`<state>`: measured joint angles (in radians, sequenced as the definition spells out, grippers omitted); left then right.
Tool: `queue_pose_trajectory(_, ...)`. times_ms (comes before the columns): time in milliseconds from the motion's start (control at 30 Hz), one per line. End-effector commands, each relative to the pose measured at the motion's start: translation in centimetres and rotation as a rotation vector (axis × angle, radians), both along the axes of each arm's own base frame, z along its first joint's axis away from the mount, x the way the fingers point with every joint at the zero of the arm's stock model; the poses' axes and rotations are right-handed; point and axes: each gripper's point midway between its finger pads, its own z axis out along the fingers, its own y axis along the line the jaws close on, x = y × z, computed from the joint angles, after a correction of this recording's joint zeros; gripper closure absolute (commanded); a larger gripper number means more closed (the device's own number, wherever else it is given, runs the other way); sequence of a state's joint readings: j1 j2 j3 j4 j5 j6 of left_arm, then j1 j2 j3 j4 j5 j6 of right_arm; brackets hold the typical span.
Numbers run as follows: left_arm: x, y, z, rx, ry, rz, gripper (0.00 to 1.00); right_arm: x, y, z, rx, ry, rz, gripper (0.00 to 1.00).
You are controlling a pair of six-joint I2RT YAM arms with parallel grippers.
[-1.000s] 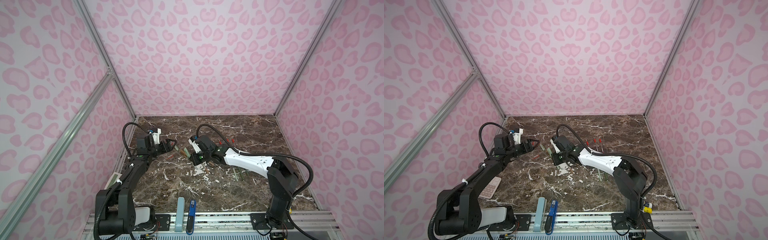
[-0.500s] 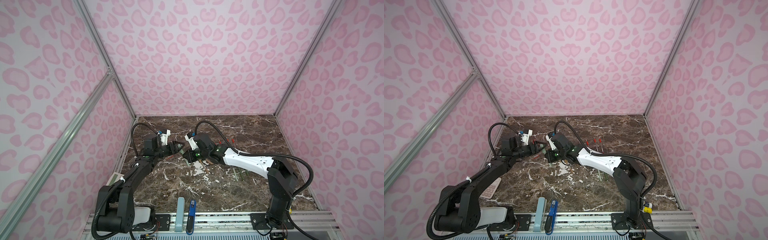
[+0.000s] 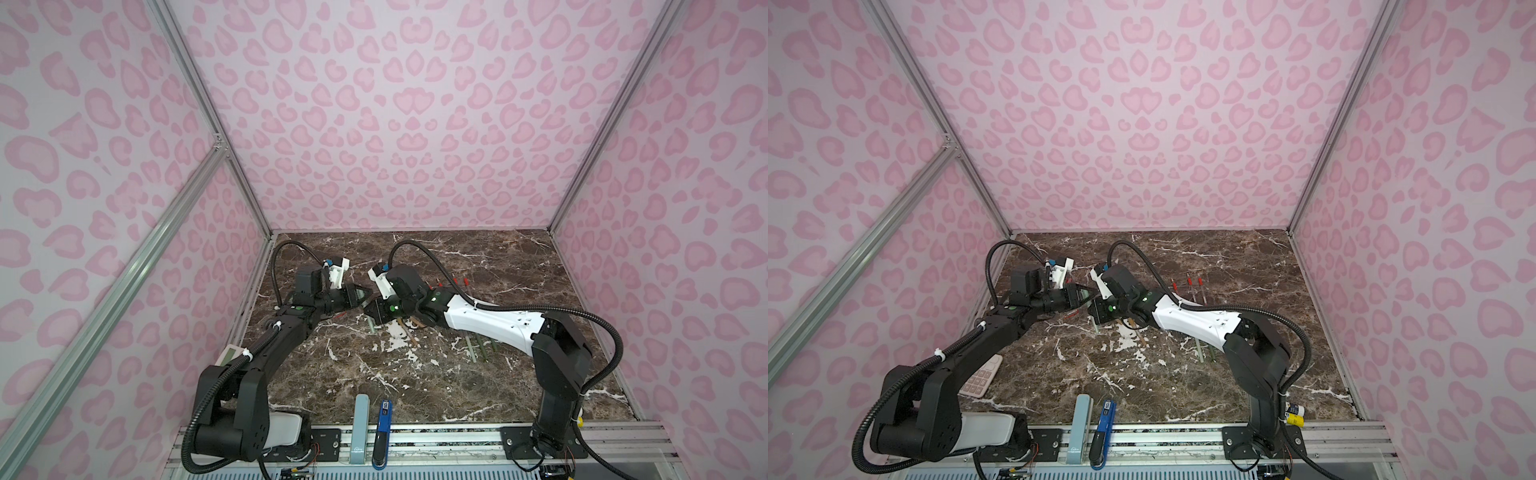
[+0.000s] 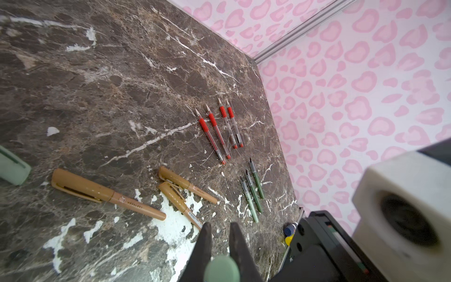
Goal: Remove pen caps from pens
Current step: Open the pen cap on the pen.
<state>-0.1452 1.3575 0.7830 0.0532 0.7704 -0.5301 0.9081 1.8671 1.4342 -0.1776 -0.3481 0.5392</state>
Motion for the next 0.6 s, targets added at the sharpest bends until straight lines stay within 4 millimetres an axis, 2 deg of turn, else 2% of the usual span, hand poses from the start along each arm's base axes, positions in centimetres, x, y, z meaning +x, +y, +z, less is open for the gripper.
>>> queue_pose_trajectory(0, 0.3, -0.1, 0.7, -0.001, -0.028, -0.005, 0.96, -0.2, 0.4, -0.9, -0.002, 0.009, 0.004, 0.79)
queue_pose_trajectory(100, 0.3, -0.1, 0.7, 0.003, -0.03, -0.008, 0.96, -0.2, 0.8, -2.2, -0.029, 0.037, 0.013, 0.77)
queue_pose_trajectory(200, 0.3, 0.0, 0.9, 0.004, -0.029, -0.003, 0.96, -0.2, 0.8, -2.2, -0.027, 0.035, 0.01, 0.77)
queue_pose_trajectory(267, 0.2, -0.1, 0.8, -0.004, -0.034, -0.006, 0.96, -0.1, 0.9, -2.6, -0.02, 0.032, 0.009, 0.82)
queue_pose_trajectory(333, 0.3, 0.1, 0.8, 0.008, -0.044, -0.004, 0.96, -0.1, 0.8, -2.9, -0.038, 0.039, 0.013, 0.93)
queue_pose_trajectory(400, 0.7, 0.7, 1.0, 0.042, -0.058, 0.018, 0.96, -0.2, 0.5, -2.9, -0.056, 0.033, 0.015, 1.0)
queue_pose_trajectory(567, 3.0, 3.7, 1.5, 0.117, -0.092, 0.138, 0.96, -0.9, -0.9, -5.7, -0.099, 0.073, 0.003, 1.0)
